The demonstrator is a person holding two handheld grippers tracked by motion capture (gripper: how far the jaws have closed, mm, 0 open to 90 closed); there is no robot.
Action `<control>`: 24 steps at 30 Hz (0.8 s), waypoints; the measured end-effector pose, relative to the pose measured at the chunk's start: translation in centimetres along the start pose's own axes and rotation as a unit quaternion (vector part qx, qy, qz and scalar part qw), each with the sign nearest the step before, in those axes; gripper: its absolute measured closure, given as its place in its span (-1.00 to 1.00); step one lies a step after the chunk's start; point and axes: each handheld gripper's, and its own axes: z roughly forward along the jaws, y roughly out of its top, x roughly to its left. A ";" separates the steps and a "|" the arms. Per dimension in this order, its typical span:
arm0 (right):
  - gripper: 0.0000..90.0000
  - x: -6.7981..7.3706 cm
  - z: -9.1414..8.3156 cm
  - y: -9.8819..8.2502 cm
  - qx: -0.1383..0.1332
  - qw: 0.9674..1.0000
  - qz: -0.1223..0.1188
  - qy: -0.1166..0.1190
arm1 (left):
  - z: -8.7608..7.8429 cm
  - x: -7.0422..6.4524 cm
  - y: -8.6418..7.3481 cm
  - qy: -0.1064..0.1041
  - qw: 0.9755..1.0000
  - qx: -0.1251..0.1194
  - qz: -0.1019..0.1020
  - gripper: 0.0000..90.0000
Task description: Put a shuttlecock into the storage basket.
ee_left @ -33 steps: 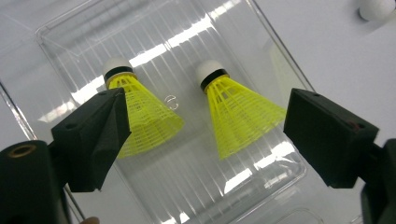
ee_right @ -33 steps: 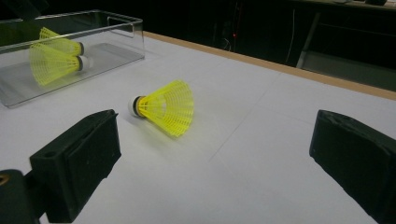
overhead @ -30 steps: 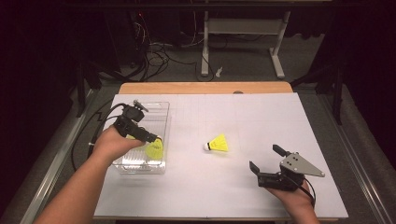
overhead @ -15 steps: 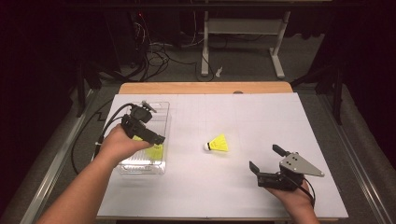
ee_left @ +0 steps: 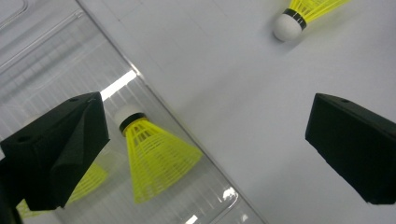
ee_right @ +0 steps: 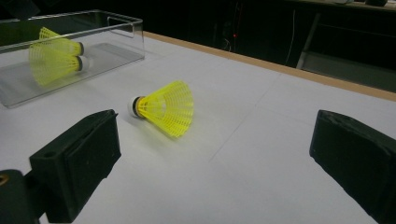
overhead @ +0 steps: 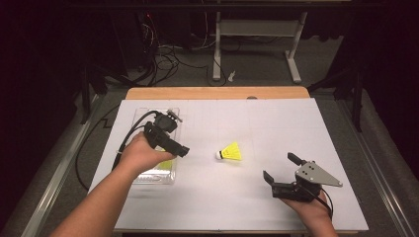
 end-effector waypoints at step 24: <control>-0.95 -0.2 -0.3 0.1 -0.006 1.000 0.000 0.000 | 3.0 -6.5 3.6 -0.041 0.997 -0.002 0.060 -0.98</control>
